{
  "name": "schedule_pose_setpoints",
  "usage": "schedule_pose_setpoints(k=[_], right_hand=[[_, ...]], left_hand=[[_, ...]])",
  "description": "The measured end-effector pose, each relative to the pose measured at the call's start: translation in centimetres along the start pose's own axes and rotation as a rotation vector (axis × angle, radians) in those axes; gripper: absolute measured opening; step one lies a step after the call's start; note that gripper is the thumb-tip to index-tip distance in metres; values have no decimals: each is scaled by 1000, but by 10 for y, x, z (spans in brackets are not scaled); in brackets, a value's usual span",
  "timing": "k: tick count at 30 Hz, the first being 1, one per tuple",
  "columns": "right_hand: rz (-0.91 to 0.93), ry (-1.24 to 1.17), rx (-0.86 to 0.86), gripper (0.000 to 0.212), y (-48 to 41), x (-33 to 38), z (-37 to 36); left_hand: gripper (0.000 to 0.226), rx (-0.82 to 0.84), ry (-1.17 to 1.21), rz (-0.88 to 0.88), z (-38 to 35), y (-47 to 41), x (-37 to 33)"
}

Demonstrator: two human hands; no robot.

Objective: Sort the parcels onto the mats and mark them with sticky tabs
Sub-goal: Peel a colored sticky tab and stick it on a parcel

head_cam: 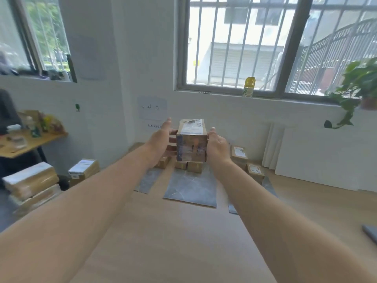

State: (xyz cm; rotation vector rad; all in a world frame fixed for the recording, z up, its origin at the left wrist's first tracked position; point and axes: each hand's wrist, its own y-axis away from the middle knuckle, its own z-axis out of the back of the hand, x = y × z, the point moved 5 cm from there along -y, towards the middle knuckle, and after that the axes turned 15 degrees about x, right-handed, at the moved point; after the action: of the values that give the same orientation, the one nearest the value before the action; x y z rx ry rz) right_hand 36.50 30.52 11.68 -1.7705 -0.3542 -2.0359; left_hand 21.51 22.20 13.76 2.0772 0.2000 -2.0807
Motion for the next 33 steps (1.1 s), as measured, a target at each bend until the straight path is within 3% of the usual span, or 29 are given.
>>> schedule_pose_setpoints(k=[9,21,33], right_hand=[[-17,1,50,61,-79,-1,-88],[-161,-193,-60,48,-219,-58,-243],[-256,-260,58,38,-346,-142,-286]], left_hand=[[65,-1,25,31,104,-59,8],[54,49,98,143,288,-180,63],[45,-43,144,244,346,-301,137]])
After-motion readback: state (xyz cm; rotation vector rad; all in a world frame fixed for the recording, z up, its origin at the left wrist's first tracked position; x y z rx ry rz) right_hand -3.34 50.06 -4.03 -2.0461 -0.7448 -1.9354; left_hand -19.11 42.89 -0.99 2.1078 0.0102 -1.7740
